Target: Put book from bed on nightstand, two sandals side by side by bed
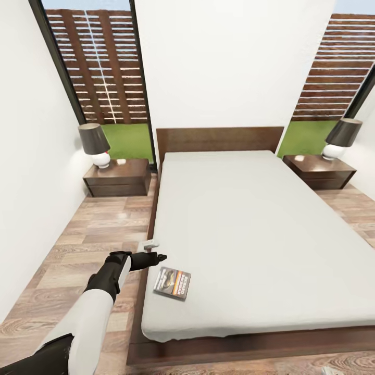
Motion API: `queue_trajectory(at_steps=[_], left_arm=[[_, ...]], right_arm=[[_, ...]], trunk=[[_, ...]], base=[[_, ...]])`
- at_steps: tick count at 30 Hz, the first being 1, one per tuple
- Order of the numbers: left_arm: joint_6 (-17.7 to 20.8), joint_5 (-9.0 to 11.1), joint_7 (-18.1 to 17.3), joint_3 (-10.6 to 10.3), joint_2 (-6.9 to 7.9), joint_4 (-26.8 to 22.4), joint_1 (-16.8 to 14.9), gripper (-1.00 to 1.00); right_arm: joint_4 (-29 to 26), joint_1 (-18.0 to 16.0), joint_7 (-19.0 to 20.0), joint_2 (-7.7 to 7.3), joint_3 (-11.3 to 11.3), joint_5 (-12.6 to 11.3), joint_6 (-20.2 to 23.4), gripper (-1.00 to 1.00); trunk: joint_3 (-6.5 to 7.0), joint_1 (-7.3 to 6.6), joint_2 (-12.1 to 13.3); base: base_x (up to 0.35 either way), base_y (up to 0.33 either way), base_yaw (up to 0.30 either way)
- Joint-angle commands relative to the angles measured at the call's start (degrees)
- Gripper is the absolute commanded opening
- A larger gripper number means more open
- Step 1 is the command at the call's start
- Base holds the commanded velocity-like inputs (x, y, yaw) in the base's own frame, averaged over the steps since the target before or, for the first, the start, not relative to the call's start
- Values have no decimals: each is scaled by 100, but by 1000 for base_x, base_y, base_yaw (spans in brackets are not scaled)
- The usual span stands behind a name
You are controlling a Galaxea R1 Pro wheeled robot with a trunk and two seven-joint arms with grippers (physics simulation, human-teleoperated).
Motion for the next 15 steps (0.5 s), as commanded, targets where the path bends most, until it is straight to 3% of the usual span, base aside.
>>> queue_trajectory(at_steps=[1,4,6,15], left_arm=[[28,-60,-51,48,-9,-9,-7,100],[29,-60,-52,49,-14,-9,-7,100],[28,-58,-52,49,-15,-9,-7,100],[22,-53,-52,41,-30,-9,-7,100]], right_arm=[[5,-4,218,-107,62,-36,-9,100],[9,-4,839,-235,62,-24,-4,100],[10,-4,1031,-255,66,-17,-7,100],[15,-4,1128,-265,69,-2,-33,100]], trunk=[[-20,3,-12],[-47,3,-12],[-65,3,-12],[-146,3,-12]], base=[[0,0,0],[0,0,0],[0,0,0],[0,0,0]])
